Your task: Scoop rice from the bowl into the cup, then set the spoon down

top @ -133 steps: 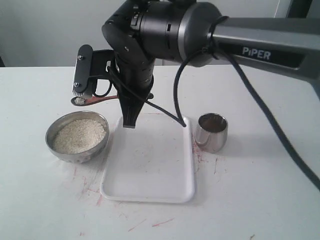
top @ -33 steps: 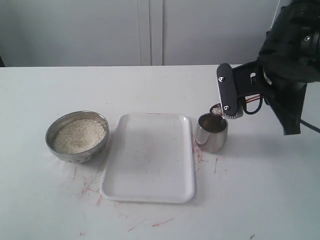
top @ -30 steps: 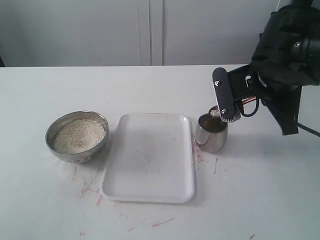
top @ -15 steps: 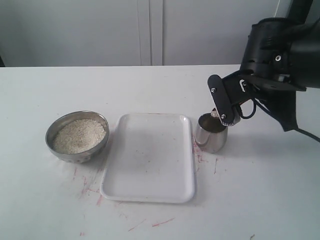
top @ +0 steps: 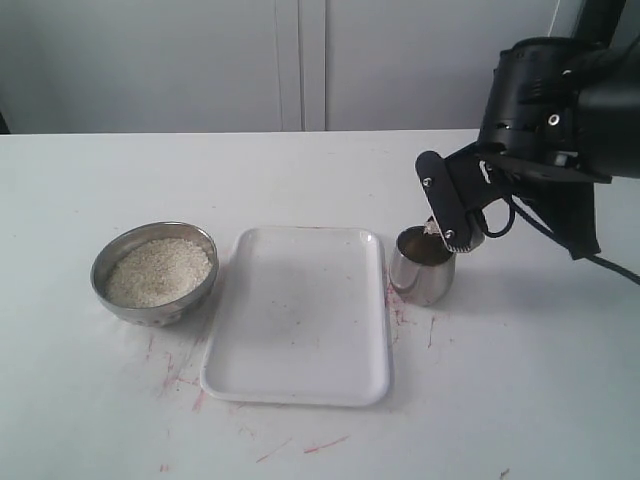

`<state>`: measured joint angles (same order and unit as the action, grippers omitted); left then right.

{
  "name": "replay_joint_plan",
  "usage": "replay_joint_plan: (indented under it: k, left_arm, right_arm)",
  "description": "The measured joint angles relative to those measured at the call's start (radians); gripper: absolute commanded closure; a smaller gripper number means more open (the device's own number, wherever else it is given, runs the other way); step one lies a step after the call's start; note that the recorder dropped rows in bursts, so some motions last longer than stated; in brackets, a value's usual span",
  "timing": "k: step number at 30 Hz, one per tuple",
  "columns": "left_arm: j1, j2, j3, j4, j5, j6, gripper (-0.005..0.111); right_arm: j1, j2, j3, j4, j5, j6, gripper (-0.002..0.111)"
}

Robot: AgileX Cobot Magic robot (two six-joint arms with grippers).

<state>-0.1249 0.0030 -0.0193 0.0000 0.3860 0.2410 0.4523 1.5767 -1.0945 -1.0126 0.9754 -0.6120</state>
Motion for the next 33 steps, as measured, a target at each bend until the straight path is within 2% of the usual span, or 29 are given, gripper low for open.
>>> replay_joint_plan:
  k: [7, 33]
  left_arm:
    - [0.000, 0.000, 0.000, 0.000, 0.000, 0.000, 0.092]
    - [0.000, 0.000, 0.000, 0.000, 0.000, 0.000, 0.092]
  right_arm:
    - [0.034, 0.020, 0.000, -0.009, 0.018, -0.004, 0.108]
    - [0.066, 0.034, 0.000, -0.046, 0.052, -0.002, 0.108]
